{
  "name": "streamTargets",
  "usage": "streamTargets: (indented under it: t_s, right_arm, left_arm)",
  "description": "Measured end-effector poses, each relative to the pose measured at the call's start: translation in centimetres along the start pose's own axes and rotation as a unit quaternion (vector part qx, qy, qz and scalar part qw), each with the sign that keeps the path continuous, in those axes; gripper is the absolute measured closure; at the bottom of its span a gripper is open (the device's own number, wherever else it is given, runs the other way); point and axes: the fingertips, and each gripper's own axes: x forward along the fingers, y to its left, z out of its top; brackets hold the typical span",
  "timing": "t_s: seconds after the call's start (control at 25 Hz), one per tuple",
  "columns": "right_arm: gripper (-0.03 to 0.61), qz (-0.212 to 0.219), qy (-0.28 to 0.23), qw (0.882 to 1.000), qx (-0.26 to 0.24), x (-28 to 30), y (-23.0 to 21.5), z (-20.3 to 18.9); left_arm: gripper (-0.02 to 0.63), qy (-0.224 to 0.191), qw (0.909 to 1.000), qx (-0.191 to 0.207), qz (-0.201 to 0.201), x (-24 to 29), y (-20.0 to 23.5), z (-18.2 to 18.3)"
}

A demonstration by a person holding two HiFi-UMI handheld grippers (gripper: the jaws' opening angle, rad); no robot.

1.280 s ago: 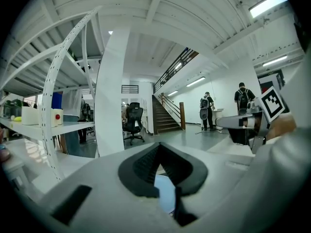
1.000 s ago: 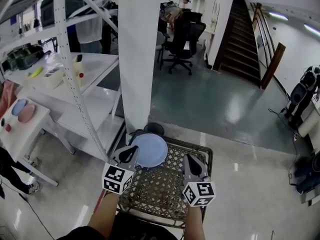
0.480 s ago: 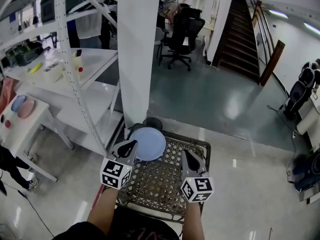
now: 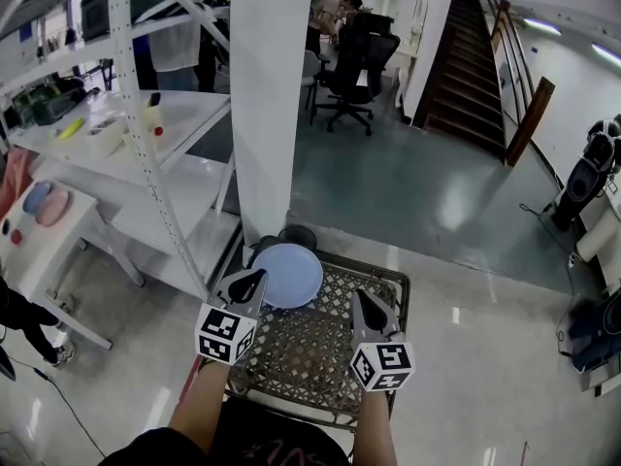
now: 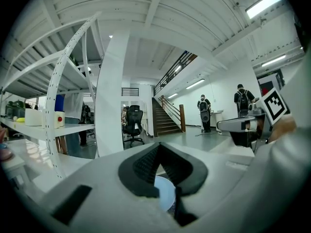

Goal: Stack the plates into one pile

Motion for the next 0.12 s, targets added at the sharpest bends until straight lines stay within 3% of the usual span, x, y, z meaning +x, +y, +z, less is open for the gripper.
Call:
streamTargets:
  t_s: [0.12]
  right_arm:
    - [0.569,-0.001,0.002,1.0,0.001,0.04,0.1,-0.28]
  left_arm:
    - [0.617,0.001,1.0,0.0,0.002,-0.08,0.3,-0.13]
